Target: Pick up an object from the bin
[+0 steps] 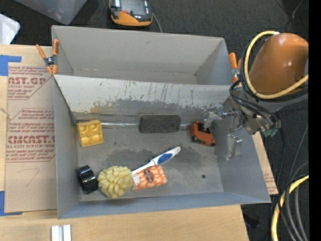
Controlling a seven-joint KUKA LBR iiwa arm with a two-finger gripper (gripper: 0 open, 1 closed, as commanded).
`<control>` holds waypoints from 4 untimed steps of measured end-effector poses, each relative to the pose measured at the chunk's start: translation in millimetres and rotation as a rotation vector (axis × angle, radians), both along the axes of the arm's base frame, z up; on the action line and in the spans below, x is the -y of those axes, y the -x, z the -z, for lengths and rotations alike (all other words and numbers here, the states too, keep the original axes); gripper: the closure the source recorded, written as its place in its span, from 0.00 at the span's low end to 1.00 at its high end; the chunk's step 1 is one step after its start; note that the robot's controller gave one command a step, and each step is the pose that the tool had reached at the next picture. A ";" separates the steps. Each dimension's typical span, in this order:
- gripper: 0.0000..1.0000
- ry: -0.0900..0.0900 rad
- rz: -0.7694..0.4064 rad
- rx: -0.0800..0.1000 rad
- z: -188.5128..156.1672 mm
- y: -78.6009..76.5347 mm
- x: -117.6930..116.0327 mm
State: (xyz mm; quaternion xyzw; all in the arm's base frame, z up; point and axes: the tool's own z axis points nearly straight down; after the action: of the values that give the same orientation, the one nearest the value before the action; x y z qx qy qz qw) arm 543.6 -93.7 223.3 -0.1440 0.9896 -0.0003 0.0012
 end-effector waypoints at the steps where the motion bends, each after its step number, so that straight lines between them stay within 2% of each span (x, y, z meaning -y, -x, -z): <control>1: 0.00 0.005 -0.074 0.013 -73.2 -12.5 42.6; 2: 0.00 -0.006 -0.040 -0.005 -72.2 28.2 11.5; 3: 0.00 -0.001 -0.048 0.004 -11.4 4.8 17.5; 4: 0.00 -0.001 -0.020 0.008 -18.0 14.0 9.8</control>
Offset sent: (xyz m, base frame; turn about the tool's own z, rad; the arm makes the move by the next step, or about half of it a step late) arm -0.0286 -0.0135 0.0720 -0.0393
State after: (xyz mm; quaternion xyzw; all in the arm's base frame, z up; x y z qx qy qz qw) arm 529.6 -103.5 241.3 -0.1541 0.9880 -0.0003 0.0052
